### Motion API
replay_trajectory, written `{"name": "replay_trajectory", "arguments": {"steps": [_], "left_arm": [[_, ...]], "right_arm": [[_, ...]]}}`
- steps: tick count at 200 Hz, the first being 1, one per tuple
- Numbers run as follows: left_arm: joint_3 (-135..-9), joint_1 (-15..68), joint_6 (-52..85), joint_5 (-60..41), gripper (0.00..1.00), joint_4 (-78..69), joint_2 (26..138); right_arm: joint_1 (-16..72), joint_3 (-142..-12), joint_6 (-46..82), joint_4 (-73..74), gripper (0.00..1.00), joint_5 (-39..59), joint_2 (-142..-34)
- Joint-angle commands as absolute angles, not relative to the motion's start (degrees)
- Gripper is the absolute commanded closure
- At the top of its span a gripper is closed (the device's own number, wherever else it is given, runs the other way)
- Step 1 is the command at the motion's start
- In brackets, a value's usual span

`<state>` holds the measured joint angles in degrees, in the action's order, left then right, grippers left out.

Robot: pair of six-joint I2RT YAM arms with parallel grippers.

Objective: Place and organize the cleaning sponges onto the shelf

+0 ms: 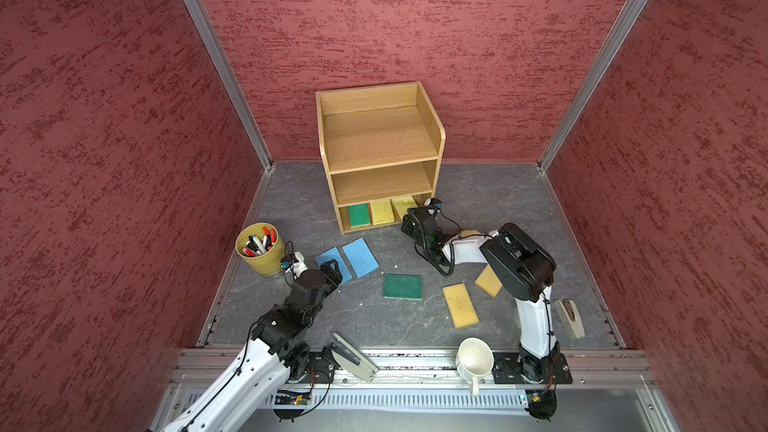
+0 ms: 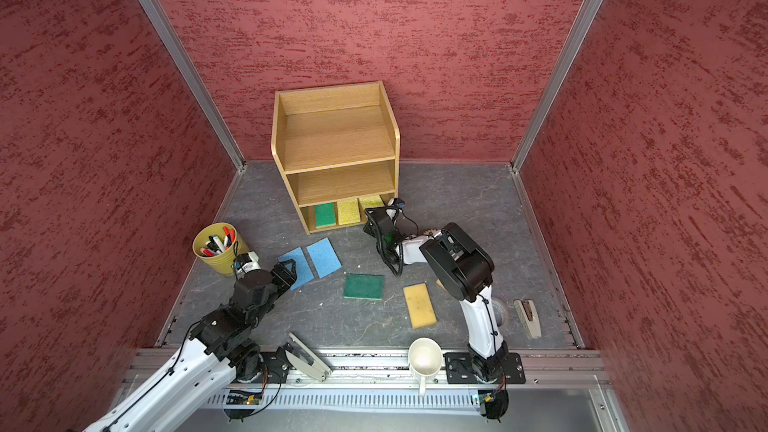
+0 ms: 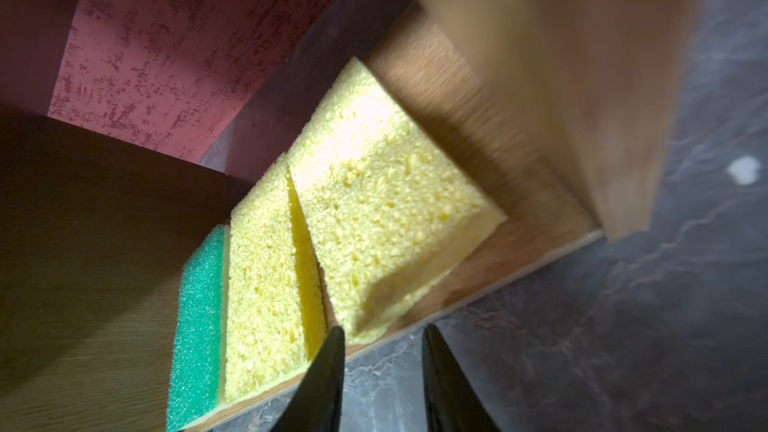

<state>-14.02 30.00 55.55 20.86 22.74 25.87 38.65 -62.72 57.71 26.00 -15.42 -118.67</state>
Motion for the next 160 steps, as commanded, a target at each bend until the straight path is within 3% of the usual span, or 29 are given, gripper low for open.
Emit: {"name": "replay_trajectory", "arguments": {"steps": [1,73,160], "left_arm": [[-13.28,29.6,55.41,20.83,0.27,22.64,25.5],[-12.67,29.15,55.31,20.57,0.27,22.79,24.88],[-12.79,28.83,55.19,20.08,0.27,22.8,24.9]], "right_arm": [[38.56,-65.75,59.14,27.52,0.7,-14.69,-120.26],[39.18,-67.23,60.11,27.36,0.95,-15.11,-121.62],[40.75,-69.55,59.4,26.33,0.97,-15.05,-122.84]]}}
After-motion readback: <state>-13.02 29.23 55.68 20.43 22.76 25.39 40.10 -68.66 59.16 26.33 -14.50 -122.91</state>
